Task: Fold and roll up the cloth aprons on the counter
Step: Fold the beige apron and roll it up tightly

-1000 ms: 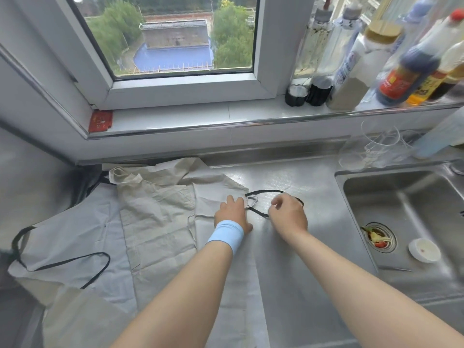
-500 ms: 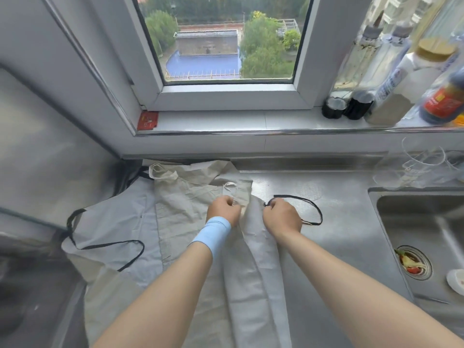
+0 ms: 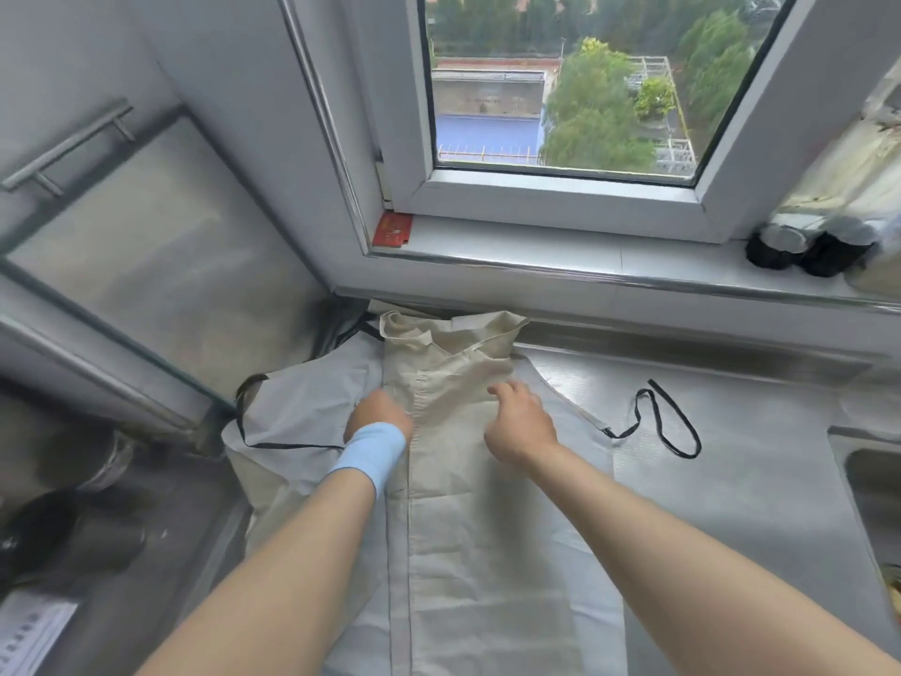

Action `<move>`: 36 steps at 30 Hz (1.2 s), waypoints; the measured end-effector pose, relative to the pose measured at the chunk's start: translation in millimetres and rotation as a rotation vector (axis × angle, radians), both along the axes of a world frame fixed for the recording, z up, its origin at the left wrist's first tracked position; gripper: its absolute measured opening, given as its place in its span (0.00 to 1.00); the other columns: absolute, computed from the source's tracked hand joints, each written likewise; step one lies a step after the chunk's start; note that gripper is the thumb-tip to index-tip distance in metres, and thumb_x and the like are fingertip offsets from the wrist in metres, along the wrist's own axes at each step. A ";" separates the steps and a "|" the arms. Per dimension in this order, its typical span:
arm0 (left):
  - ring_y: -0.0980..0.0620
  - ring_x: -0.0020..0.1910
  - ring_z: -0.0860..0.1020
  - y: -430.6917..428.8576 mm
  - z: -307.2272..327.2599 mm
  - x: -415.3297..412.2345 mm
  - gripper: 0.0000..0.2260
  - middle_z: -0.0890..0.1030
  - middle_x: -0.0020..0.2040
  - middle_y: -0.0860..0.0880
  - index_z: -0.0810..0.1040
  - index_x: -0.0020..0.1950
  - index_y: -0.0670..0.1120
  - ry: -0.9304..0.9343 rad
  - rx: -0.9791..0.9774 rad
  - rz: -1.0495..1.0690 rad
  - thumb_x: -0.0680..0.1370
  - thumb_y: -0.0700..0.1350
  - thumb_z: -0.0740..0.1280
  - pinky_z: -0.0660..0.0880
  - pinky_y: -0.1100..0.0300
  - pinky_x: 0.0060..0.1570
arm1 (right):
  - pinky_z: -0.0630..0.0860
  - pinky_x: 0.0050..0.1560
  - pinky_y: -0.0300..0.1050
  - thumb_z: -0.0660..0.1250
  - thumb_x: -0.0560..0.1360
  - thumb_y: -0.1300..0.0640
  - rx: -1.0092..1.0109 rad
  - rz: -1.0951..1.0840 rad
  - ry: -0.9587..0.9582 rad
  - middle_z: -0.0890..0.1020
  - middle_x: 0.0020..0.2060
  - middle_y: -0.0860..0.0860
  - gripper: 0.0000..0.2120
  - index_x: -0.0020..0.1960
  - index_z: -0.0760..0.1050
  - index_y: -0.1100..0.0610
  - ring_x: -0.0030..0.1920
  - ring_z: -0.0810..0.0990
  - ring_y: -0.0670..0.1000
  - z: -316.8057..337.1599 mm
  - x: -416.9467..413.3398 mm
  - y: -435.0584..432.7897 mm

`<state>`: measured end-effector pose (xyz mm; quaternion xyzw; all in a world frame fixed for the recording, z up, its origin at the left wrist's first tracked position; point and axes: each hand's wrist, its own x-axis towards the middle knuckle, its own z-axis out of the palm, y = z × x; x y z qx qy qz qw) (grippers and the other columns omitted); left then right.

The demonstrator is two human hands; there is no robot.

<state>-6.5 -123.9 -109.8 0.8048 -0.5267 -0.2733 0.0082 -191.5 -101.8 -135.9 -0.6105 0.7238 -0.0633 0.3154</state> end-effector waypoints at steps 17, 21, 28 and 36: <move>0.43 0.56 0.79 -119.3 6.3 -125.5 0.13 0.81 0.57 0.45 0.77 0.58 0.47 -0.091 -0.145 -0.541 0.76 0.49 0.63 0.73 0.55 0.52 | 0.71 0.59 0.37 0.55 0.70 0.68 -0.128 -0.327 -0.558 0.77 0.65 0.41 0.32 0.71 0.72 0.47 0.62 0.76 0.45 -8.5 -41.0 -93.8; 0.43 0.53 0.80 -128.3 5.3 -123.5 0.09 0.83 0.53 0.46 0.82 0.52 0.49 -0.048 -0.143 -0.434 0.77 0.49 0.63 0.74 0.57 0.47 | 0.74 0.63 0.42 0.51 0.67 0.72 -0.145 -0.304 -0.629 0.80 0.60 0.42 0.35 0.67 0.76 0.49 0.62 0.78 0.47 -10.9 -48.5 -94.1; 0.49 0.48 0.79 -127.8 15.8 -101.1 0.06 0.82 0.44 0.53 0.78 0.39 0.53 0.461 -0.296 -0.090 0.76 0.46 0.66 0.72 0.61 0.50 | 0.79 0.45 0.49 0.70 0.70 0.50 0.039 -0.413 -0.498 0.84 0.43 0.46 0.14 0.55 0.81 0.51 0.43 0.82 0.48 -24.0 -46.0 -73.0; 0.48 0.54 0.77 -117.5 24.2 -88.7 0.06 0.81 0.54 0.48 0.80 0.53 0.46 0.477 -0.423 -0.019 0.77 0.44 0.68 0.70 0.61 0.54 | 0.76 0.57 0.48 0.67 0.75 0.52 -0.080 -0.337 -0.339 0.84 0.52 0.46 0.11 0.56 0.82 0.49 0.55 0.80 0.51 -12.6 -54.0 -60.8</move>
